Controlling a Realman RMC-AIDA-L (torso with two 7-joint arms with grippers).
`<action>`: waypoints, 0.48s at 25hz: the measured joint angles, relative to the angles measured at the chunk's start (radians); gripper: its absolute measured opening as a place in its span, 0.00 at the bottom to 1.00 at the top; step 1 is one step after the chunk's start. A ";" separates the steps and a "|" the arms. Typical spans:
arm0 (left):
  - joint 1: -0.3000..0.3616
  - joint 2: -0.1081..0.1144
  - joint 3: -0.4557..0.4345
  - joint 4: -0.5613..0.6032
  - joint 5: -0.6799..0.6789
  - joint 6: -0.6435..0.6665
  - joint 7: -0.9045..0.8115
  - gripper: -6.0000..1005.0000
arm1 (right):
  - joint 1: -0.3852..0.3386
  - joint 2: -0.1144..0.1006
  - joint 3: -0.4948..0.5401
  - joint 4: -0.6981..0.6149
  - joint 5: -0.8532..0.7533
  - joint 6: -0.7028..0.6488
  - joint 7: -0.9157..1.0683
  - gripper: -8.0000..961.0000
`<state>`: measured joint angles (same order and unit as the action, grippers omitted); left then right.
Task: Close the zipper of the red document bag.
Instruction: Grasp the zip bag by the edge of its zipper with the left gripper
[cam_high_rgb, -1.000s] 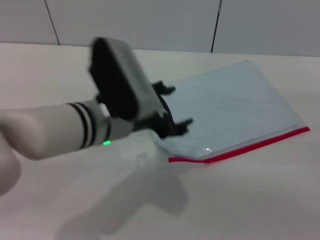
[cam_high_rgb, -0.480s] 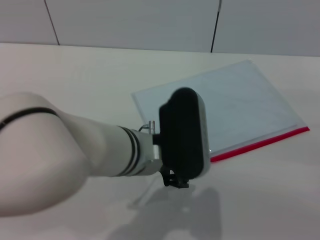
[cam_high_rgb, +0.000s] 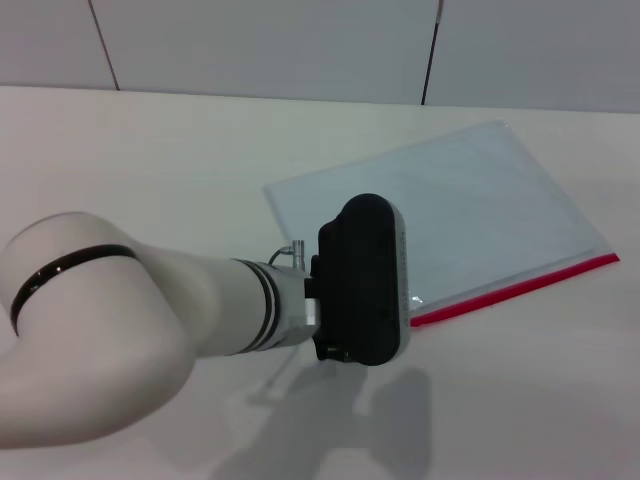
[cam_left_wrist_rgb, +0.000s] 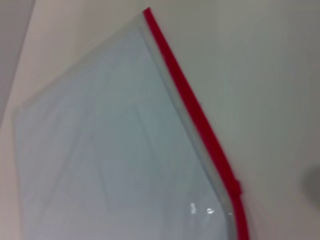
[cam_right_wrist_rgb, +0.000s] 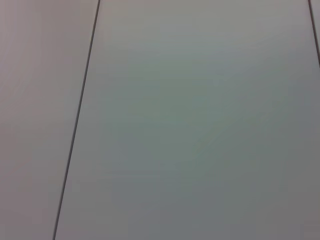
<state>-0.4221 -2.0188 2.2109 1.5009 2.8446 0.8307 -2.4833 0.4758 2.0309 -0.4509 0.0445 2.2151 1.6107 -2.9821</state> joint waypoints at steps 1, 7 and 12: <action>0.000 0.001 0.000 -0.011 0.001 -0.019 0.007 0.83 | 0.000 0.000 0.000 0.000 0.000 0.000 0.000 0.92; -0.015 -0.004 0.000 -0.119 0.002 -0.130 0.022 0.83 | 0.000 0.000 -0.003 0.000 0.000 0.000 0.000 0.92; -0.018 0.001 0.003 -0.139 -0.004 -0.193 0.023 0.81 | -0.002 0.000 -0.002 0.000 0.000 0.009 0.000 0.92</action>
<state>-0.4398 -2.0181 2.2139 1.3620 2.8407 0.6380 -2.4602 0.4742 2.0310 -0.4526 0.0445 2.2150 1.6198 -2.9821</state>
